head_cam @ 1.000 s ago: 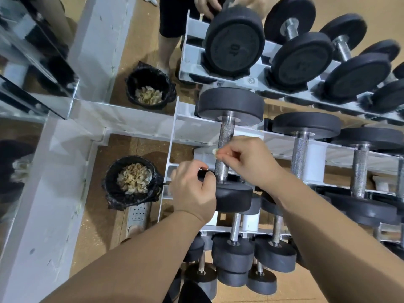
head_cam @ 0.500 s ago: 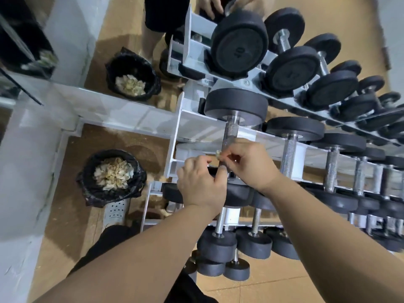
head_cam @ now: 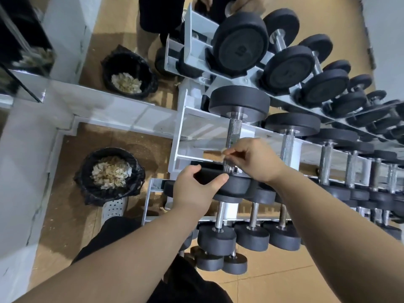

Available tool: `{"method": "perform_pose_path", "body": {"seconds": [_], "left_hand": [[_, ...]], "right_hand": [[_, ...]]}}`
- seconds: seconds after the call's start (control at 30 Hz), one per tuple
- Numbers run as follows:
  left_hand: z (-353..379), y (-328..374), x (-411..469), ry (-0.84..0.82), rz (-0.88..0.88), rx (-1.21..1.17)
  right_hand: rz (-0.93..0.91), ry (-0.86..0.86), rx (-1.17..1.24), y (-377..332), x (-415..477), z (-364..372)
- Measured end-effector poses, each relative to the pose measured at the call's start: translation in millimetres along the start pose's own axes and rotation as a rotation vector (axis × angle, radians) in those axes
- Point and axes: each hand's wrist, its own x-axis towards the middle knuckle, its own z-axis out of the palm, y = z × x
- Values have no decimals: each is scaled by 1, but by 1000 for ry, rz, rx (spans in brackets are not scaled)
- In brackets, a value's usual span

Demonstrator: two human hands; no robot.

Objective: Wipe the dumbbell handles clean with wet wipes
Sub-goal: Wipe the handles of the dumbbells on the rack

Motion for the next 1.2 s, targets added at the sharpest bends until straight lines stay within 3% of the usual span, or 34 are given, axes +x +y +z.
{"method": "perform_pose_path", "body": {"seconds": [0.17, 0.23, 0.37, 0.43, 0.53, 0.63, 0.7, 0.77, 0.9, 0.97, 1.03, 1.13, 1.2], "left_hand": [[8, 5, -2, 30, 61, 96], [7, 5, -2, 30, 52, 90], [4, 8, -1, 10, 35, 76], [3, 10, -1, 10, 42, 95], [2, 12, -3, 17, 56, 133], [-1, 17, -5, -19, 32, 115], [-5, 19, -5, -42, 6, 64], [-10, 19, -2, -72, -32, 33], [-15, 26, -7, -127, -32, -8], [-11, 31, -12, -123, -40, -50], [0, 38, -17, -1, 32, -26], [27, 49, -14, 238, 159, 222], [49, 59, -8, 294, 123, 271]], "right_hand": [[117, 357, -159, 8, 35, -10], [111, 385, -130, 9, 33, -5], [35, 34, 67, 9, 8, -5], [-1, -51, 47, 12, 6, -7], [-20, 126, -52, 15, 21, -4], [92, 359, -102, 14, 36, 4], [104, 389, -36, 12, 34, 8], [91, 273, 100, 12, 24, 8], [155, -195, 378, 18, 5, -8], [112, -251, 373, 22, 4, -10], [99, -95, 405, 28, 10, -7], [229, 333, 559, 47, 20, 3], [276, 426, 657, 58, 22, 13]]}}
